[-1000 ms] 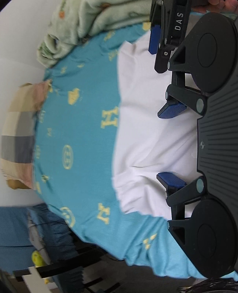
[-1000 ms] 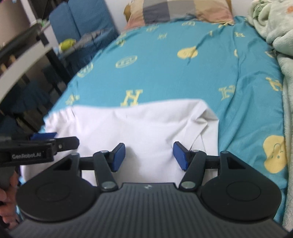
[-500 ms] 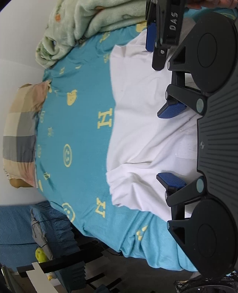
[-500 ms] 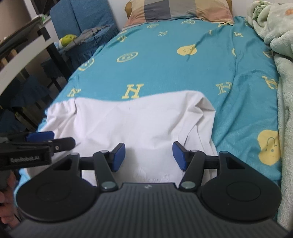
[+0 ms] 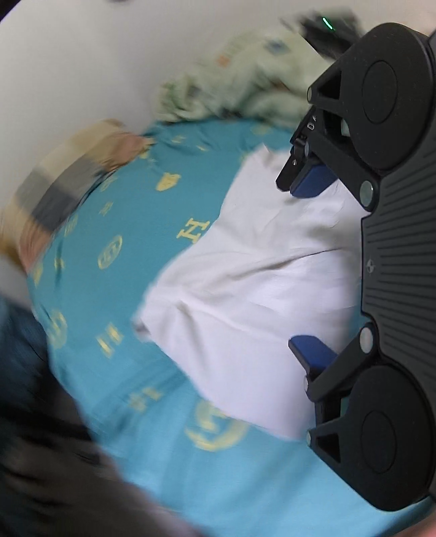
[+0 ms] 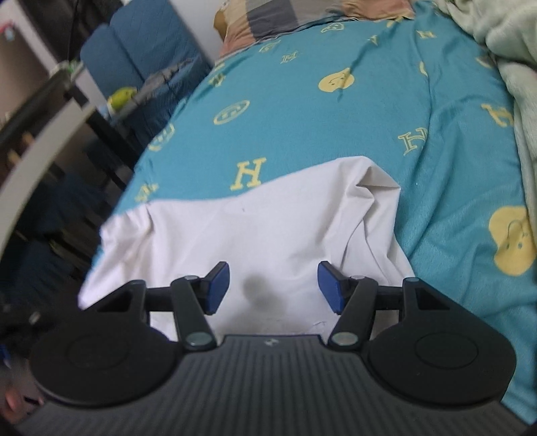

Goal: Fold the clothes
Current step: 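Grasp the folded white shirt bundle with the left gripper while the right gripper grasps it, then carry the shirt bundle with both grippers onto the green blanket by the wall, then open both grippers to drop the shirt on the blanket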

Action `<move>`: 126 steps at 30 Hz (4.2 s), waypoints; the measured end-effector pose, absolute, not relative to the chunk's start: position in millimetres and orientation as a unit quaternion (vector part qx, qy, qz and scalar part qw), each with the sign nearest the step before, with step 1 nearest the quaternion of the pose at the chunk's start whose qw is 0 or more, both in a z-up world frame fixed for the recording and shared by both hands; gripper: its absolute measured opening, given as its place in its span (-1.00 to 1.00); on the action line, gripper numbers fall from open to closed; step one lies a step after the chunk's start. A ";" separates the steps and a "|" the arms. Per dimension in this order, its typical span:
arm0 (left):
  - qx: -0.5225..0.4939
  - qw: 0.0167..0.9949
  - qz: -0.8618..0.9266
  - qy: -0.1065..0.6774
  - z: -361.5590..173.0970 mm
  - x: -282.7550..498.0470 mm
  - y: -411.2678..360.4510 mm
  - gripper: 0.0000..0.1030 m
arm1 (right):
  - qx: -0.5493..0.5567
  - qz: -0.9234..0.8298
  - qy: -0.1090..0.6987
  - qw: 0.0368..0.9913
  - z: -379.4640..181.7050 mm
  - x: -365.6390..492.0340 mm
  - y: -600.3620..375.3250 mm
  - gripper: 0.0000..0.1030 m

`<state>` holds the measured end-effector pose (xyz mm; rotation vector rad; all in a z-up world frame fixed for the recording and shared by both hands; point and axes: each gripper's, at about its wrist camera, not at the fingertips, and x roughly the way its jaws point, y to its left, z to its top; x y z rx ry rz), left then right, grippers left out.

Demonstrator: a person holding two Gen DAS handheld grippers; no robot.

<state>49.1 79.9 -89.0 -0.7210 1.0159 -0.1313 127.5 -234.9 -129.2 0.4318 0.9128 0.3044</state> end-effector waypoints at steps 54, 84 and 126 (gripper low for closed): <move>-0.607 0.686 0.013 0.401 -165.9 56.1 137.9 -0.53 | 0.560 0.037 0.401 0.724 -166.0 65.9 -258.6 -0.63; -0.482 0.733 -0.256 0.405 92.0 96.7 -176.9 -0.59 | 0.556 0.003 0.196 0.808 52.9 -30.2 -520.3 -0.64; 0.001 0.839 -0.417 0.350 111.0 -72.3 -308.4 0.53 | 0.333 -0.140 0.227 0.904 59.9 -194.0 -616.1 -0.52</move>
